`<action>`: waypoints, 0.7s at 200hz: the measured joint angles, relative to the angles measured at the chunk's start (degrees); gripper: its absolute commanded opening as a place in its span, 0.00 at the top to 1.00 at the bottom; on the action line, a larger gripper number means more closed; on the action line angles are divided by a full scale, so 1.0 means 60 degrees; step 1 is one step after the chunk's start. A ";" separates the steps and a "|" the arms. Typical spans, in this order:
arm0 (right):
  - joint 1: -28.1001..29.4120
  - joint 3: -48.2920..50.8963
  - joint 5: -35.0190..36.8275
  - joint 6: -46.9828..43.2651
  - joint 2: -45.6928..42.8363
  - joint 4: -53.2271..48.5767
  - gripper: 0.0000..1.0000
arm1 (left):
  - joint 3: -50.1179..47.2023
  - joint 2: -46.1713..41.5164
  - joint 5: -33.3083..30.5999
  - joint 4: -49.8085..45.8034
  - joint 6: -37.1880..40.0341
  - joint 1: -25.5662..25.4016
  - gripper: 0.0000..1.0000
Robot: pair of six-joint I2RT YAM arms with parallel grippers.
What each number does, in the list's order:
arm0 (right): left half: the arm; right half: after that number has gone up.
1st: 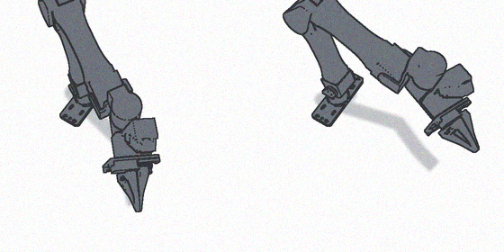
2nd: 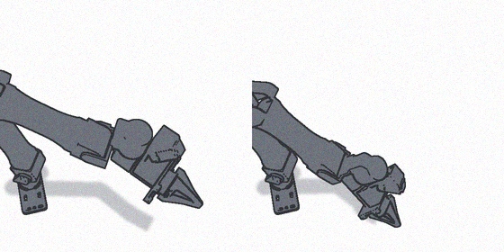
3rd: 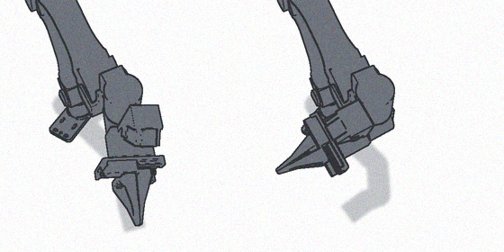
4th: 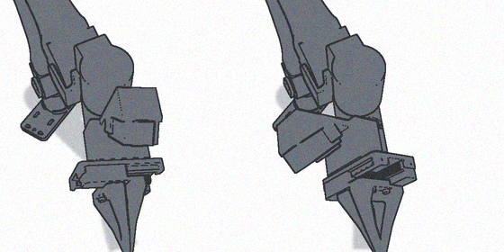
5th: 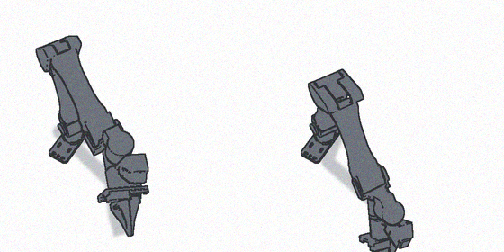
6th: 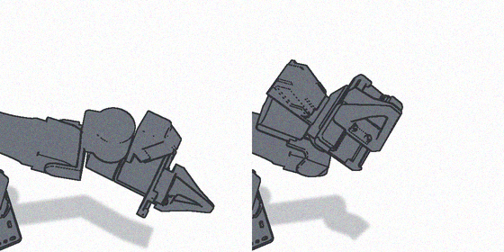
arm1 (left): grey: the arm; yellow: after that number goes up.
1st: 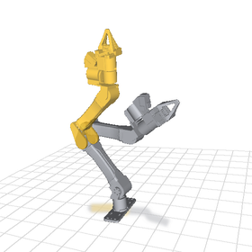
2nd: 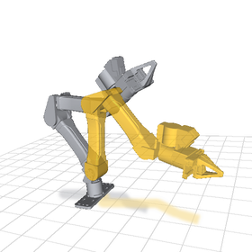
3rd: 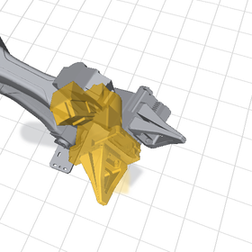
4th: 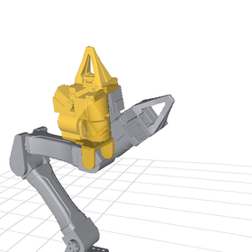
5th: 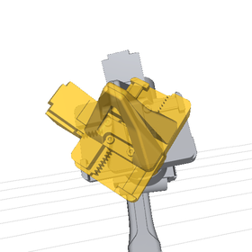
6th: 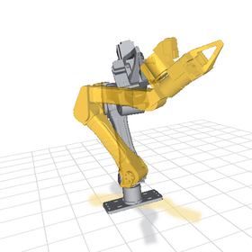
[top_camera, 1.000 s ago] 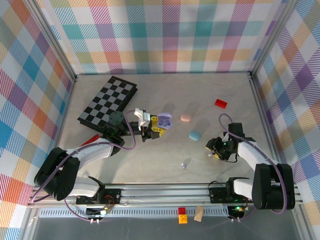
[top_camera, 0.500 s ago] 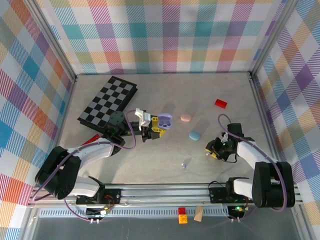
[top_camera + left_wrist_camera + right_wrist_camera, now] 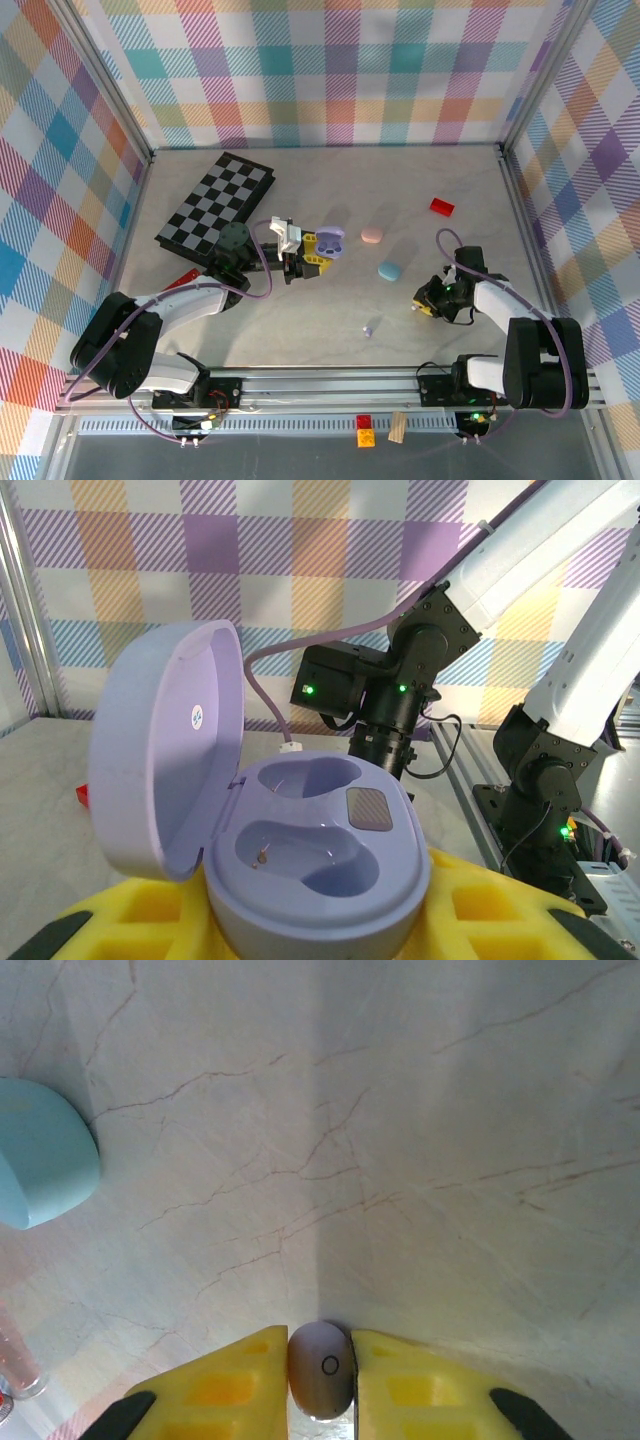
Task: Insert wireless bluetooth earbuds into charging case
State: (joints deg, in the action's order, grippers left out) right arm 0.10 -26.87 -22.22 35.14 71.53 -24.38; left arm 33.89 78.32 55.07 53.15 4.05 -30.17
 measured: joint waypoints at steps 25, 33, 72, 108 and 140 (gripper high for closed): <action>0.0000 0.0000 0.0011 0.0000 -0.0018 0.0029 0.84 | 0.0000 0.0011 0.0000 0.0004 0.0000 0.0000 0.65; 0.0000 0.0000 0.0022 0.0000 -0.0040 0.0025 0.84 | 0.0000 0.0011 -0.0004 0.0004 0.0000 0.0000 0.65; 0.0004 -0.0022 0.0117 -0.0018 -0.0346 -0.0131 0.83 | 0.0000 0.0091 -0.0011 0.0044 0.0004 0.0000 0.65; 0.0317 -0.0229 0.0255 -0.0204 -0.1104 -0.0237 0.82 | 0.0000 0.0135 -0.0095 0.0058 0.0117 0.0000 0.65; 0.1246 -0.0841 0.0466 -0.0667 -0.2149 -0.0237 0.82 | 0.0000 0.0135 -0.0120 -0.0120 0.0302 0.0000 0.65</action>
State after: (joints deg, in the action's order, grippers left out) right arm 7.57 -31.92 -19.42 31.14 58.63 -25.80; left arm 33.89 79.13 54.35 52.42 5.87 -30.17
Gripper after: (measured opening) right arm 0.184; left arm 0.357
